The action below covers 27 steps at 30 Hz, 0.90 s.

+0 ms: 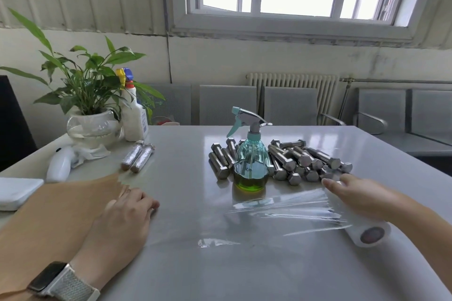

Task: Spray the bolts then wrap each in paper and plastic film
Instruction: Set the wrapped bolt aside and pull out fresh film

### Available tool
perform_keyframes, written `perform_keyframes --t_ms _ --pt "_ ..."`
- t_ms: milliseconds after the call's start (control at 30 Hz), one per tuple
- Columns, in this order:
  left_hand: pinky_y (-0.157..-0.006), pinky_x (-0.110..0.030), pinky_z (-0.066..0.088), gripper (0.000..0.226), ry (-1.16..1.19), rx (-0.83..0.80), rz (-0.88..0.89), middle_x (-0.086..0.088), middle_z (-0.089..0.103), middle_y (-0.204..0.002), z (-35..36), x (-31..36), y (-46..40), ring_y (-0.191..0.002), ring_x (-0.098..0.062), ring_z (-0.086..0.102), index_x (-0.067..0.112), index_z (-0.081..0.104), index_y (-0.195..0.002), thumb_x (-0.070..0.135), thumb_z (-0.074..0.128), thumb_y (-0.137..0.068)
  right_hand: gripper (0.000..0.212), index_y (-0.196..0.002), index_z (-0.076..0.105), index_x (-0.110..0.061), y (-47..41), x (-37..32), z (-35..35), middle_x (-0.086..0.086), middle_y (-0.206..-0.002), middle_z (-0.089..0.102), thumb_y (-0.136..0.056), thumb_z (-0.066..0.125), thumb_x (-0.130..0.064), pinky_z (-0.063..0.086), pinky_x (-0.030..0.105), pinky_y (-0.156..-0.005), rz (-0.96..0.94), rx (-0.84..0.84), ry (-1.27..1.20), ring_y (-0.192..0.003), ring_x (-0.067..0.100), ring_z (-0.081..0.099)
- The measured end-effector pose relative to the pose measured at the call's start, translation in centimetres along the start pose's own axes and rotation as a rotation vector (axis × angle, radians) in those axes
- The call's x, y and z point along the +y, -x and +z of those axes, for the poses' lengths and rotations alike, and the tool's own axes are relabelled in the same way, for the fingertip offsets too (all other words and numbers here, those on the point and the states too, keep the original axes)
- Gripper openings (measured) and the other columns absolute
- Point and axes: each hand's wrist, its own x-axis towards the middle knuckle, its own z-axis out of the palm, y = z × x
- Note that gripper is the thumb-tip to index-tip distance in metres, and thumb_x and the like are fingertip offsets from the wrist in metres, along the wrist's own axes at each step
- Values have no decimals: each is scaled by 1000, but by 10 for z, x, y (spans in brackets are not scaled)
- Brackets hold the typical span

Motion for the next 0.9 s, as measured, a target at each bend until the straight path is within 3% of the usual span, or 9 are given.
perform_keyframes --t_ms 67,233,433,700,800,900 --pt "-51 -34 47 34 -9 12 46 6 58 -73 3 -2 0 -66 -23 63 23 67 -72 34 39 -85 63 -129 48 -24 1 0 0 10 -135 56 -94 26 -71 37 36 -85 4 3 4 -122 29 51" --pt "-55 -33 50 39 -27 44 75 9 59 -76 7 -5 1 -73 -20 63 24 73 -79 38 37 -87 50 -104 44 -29 2 0 -2 8 -128 58 -91 26 -74 43 39 -96 16 11 14 -116 29 53" --pt "-54 -33 46 39 -91 -18 37 5 58 -76 4 -4 1 -70 -23 63 22 72 -79 33 35 -84 60 -117 49 -26 4 2 -3 7 -130 57 -91 24 -74 42 38 -93 27 25 38 -118 29 52" --pt "-58 -35 47 45 -169 -145 17 1 63 -83 -6 5 3 -75 -26 66 19 75 -92 31 33 -83 50 -101 41 -31 4 4 -3 8 -131 57 -89 21 -76 42 44 -98 20 27 48 -120 30 51" --pt "-69 -39 46 34 -43 -149 -50 5 58 -95 -9 7 5 -91 -23 63 29 69 -106 27 41 -86 50 -100 41 -31 4 4 -3 8 -131 57 -89 21 -76 42 43 -98 18 35 53 -119 29 51" --pt "-79 -37 42 26 31 -142 -64 10 50 -96 -12 8 6 -98 -18 57 37 61 -95 14 53 -87 49 -97 41 -31 3 5 -2 8 -130 57 -89 22 -76 42 42 -96 19 40 61 -118 30 52"
